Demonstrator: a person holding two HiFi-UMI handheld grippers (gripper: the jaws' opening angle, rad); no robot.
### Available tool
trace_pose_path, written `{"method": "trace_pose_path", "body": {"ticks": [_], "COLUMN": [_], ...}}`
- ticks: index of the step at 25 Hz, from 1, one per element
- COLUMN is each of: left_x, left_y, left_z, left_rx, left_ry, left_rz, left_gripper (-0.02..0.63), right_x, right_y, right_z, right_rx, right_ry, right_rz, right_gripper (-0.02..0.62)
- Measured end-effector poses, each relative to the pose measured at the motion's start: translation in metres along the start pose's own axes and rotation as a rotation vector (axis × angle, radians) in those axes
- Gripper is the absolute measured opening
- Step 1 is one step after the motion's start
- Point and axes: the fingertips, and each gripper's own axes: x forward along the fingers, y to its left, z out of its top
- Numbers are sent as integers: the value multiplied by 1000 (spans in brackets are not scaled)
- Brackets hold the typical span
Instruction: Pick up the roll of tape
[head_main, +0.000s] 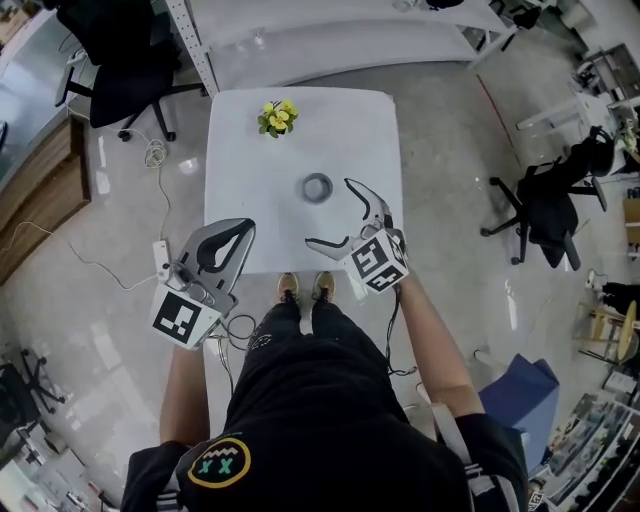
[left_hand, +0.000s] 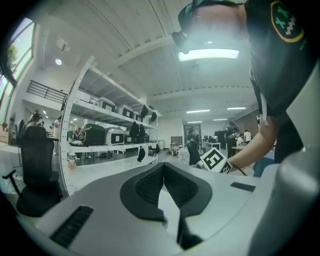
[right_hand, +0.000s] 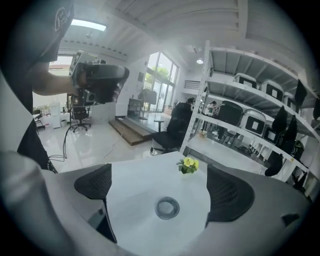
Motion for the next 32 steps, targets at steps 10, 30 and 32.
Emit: {"method": "trace_pose_path", "body": {"ticks": [10,30,32], "left_x": [17,25,25], "left_y": [1,14,15], "left_z": [-1,0,-2], "left_rx": [-10,-13,-18], "left_ry": [20,71,74], "left_rz": [47,116,121], "left_gripper": [18,18,18], "right_x": [86,185,188], "right_y": [-5,27,31], "right_z": [-71,-197,-200], "right_rx": [-75,-196,-207], "right_ry": [171,496,508], "right_rz": [159,427,444], "right_gripper": [598,595,594]}}
